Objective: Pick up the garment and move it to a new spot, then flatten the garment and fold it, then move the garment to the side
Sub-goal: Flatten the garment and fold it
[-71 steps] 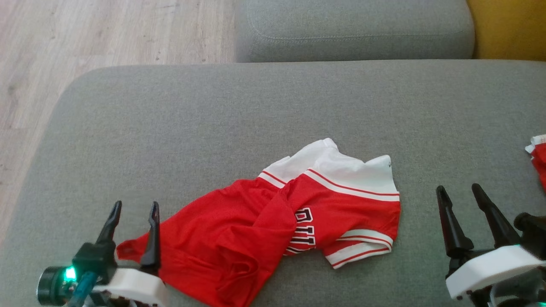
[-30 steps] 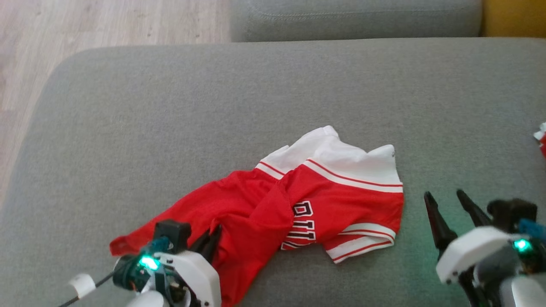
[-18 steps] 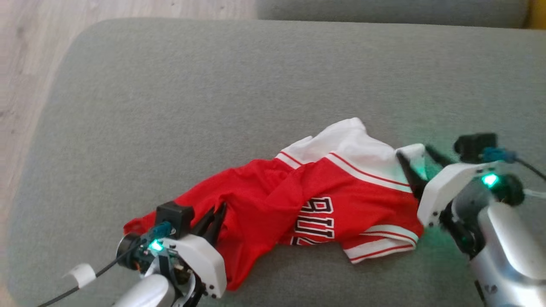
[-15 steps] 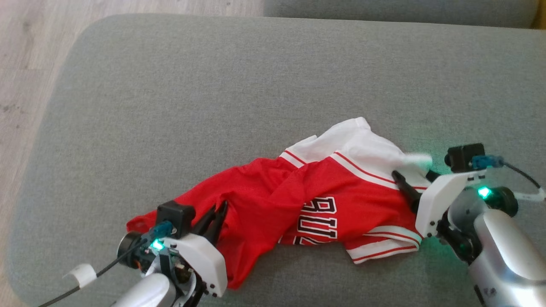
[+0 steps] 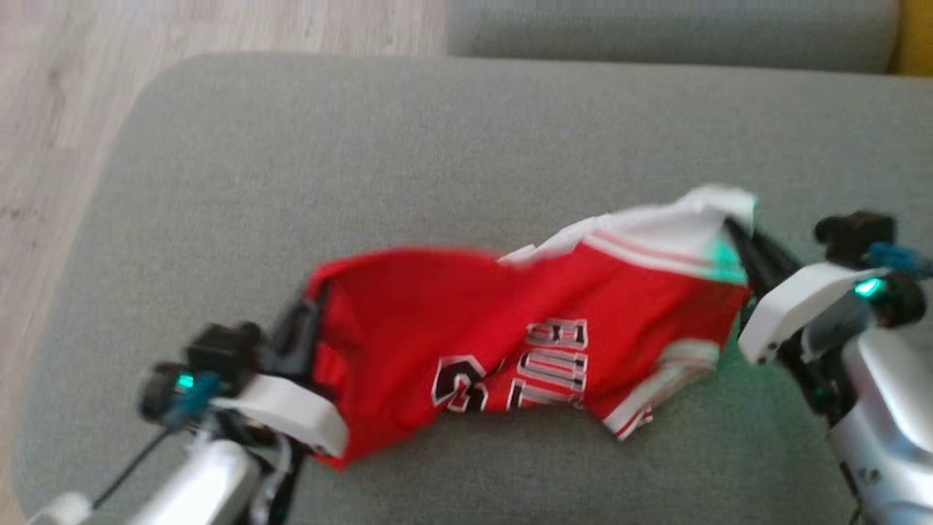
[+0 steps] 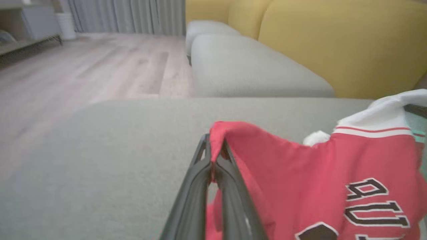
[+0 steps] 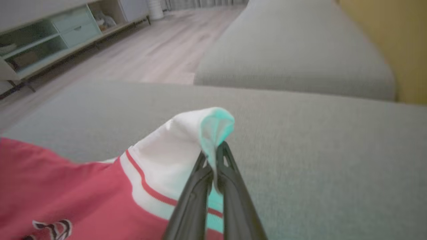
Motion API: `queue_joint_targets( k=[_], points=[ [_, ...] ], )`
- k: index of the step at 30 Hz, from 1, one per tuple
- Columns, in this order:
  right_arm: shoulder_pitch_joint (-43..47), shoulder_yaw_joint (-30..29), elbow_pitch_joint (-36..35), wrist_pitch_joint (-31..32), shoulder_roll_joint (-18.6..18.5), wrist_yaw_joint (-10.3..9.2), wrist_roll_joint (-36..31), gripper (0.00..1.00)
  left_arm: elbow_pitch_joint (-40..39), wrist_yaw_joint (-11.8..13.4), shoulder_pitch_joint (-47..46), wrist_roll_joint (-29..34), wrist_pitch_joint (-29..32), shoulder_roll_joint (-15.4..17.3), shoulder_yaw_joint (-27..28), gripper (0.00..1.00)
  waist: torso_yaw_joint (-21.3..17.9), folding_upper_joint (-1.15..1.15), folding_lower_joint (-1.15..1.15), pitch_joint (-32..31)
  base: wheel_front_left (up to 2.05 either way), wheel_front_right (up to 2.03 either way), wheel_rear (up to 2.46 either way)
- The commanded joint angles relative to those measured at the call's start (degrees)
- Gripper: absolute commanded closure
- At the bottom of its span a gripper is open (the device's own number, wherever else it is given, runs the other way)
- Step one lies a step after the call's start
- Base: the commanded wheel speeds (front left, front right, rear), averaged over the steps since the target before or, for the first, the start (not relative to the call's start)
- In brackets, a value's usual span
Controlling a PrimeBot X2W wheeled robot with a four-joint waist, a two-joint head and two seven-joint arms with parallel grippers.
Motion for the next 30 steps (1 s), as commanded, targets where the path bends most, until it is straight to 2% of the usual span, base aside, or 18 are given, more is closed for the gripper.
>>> queue_joint_targets(
  k=[1,5,10,14,17,21,24,27,30],
  points=[
    [-0.44,-0.71,-4.7,-1.71,-1.58,-0.04,-0.89,1.0,-3.13,1.01,-2.15,0.9,-1.64,2.9,4.22,1.0,-0.56,0.0,0.0,-2.16,0.0,0.0,0.0],
    [1.94,-5.09,-16.01,-2.37,-2.0,-0.04,-3.67,1.0,-8.72,3.69,-3.37,2.74,-4.17,6.66,8.63,1.0,-1.1,0.0,0.0,-5.41,0.0,0.0,0.0],
    [4.97,-12.47,-35.49,2.93,-1.03,-0.04,-8.41,1.0,-16.79,6.14,-7.27,5.11,-3.84,11.6,13.54,1.0,-1.98,0.0,0.0,-8.06,0.0,0.0,0.0],
    [4.23,-17.81,-50.4,9.49,-0.53,-0.04,-11.57,1.0,-21.65,6.43,-13.24,6.51,-1.71,14.66,16.49,1.0,-2.97,0.0,0.0,-8.72,0.0,0.0,0.0],
    [1.59,-20.2,-58.38,13.74,-1.1,-0.04,-13.18,1.0,-23.87,6.24,-17.88,7.12,0.67,15.86,17.47,1.0,-4.01,0.0,0.0,-9.04,0.0,0.0,0.0],
    [-1.59,-21.91,-63.03,17.33,-1.84,-0.04,-13.75,1.0,-25.38,5.82,-22.09,7.52,3.02,16.26,17.53,1.0,-4.93,0.0,0.0,-8.99,0.0,0.0,0.0],
    [-3.83,-23.15,-63.73,19.83,-2.25,-0.04,-13.16,1.0,-24.66,4.67,-25.43,6.82,4.77,15.42,16.68,1.0,-5.62,0.0,0.0,-8.5,0.0,0.0,0.0],
    [-5.3,-23.77,-60.69,21.12,-1.82,-0.04,-11.05,1.0,-21.34,3.33,-27.13,5.01,5.41,13.47,15.53,1.0,-6.2,0.0,0.0,-7.71,0.0,0.0,0.0],
    [-6.62,-24.01,-54.12,21.19,-1.43,-0.04,-8.5,1.0,-15.69,1.62,-27.89,2.49,5.0,10.88,14.52,1.0,-6.6,0.0,0.0,-6.62,0.0,0.0,0.0]
  ],
)
